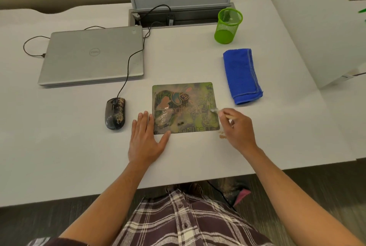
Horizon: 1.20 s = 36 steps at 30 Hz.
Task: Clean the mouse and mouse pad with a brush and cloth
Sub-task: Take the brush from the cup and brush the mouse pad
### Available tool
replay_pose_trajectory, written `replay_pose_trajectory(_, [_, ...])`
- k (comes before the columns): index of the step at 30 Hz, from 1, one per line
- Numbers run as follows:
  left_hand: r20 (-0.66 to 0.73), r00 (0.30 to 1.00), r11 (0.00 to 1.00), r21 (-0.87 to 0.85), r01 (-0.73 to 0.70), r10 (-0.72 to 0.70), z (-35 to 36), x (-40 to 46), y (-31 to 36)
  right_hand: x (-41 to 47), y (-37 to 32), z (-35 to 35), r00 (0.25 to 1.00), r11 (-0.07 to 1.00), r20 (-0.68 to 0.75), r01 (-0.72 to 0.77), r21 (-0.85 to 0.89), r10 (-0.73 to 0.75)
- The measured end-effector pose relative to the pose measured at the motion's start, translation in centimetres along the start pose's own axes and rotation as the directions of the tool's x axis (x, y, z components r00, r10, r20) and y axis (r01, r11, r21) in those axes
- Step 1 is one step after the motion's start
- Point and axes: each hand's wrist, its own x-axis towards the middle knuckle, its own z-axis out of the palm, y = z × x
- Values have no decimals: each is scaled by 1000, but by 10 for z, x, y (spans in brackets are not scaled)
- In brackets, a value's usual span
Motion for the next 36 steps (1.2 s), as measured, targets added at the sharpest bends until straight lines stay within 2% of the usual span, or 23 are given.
replay_pose_trajectory(3, [-1, 1000, 1000, -1, 2, -2, 1, 0, -1, -22, 2, -8, 998, 999, 42, 43, -31, -41])
replay_pose_trajectory(7, [4, 1000, 1000, 4, 2, -2, 1, 0, -1, -27, 4, -22, 997, 999, 71, -8, 37, 5])
replay_pose_trajectory(13, [14, 1000, 1000, -3, 7, -7, 0, 0, -1, -4, -10, -20, 1000, 992, 7, -4, 127, 3])
replay_pose_trajectory(19, [7, 1000, 1000, -5, -4, 4, 1, 0, -1, 2, -18, 5, 977, 994, 199, 60, 97, -78])
replay_pose_trajectory(28, [-12, 1000, 1000, -9, -1, 1, 3, 0, -2, -17, 1, -31, 992, 1000, 124, 20, 15, -22])
replay_pose_trajectory(31, [-2, 1000, 1000, -2, 1, -1, 4, 1, -3, -14, -12, -23, 996, 996, 82, 12, 89, -19])
replay_pose_trajectory(33, [0, 1000, 1000, -2, -1, 1, 4, 1, -3, -14, -19, -14, 990, 992, 137, 13, 129, -31])
replay_pose_trajectory(36, [-4, 1000, 1000, -8, -4, 4, 5, 0, -3, -17, -15, -9, 975, 995, 221, -1, 98, -20])
